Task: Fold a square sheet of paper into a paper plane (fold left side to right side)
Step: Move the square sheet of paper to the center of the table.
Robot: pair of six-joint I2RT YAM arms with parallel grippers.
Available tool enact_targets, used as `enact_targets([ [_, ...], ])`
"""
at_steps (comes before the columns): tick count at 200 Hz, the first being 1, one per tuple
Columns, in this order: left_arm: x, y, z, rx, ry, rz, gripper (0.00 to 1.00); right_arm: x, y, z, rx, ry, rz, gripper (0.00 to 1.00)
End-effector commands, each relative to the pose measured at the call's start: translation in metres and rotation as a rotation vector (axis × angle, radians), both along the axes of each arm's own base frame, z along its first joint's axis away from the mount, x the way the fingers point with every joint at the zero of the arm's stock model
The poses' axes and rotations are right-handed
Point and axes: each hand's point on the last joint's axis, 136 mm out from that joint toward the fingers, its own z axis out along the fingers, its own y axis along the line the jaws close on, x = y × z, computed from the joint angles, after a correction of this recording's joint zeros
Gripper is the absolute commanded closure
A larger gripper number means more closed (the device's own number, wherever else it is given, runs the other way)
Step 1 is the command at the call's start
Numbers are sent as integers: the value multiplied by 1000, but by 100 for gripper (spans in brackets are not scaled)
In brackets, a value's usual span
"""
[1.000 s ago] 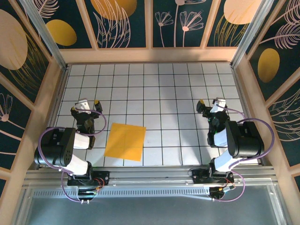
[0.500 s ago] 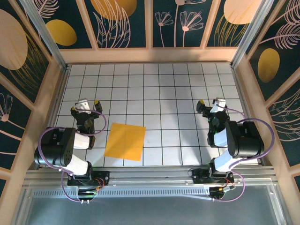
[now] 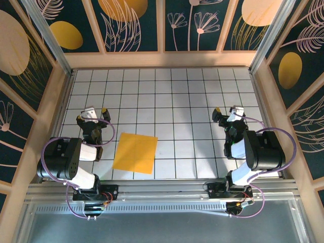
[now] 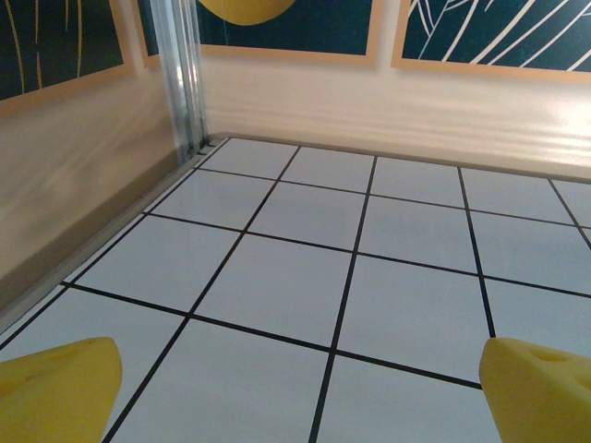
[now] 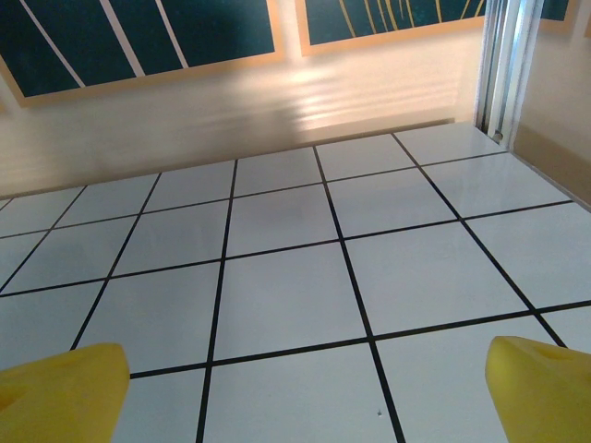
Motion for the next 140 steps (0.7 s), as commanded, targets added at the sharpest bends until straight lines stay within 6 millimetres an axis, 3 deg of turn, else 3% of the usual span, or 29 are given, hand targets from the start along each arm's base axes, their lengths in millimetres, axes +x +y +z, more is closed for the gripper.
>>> enact_targets([
  [1, 4, 0, 14, 5, -53, -10, 1, 2, -4, 8, -15, -28, -19, 1],
  [56, 3, 3, 17, 2, -57, 8, 1, 0, -8, 12, -1, -42, -35, 1],
  [114, 12, 5, 64, -91, 32, 38, 1, -7, -5, 44, 56, -13, -27, 1],
  [140, 18, -17, 73, -248, 155, -47, 1, -9, 13, 56, 205, 43, 58, 1],
])
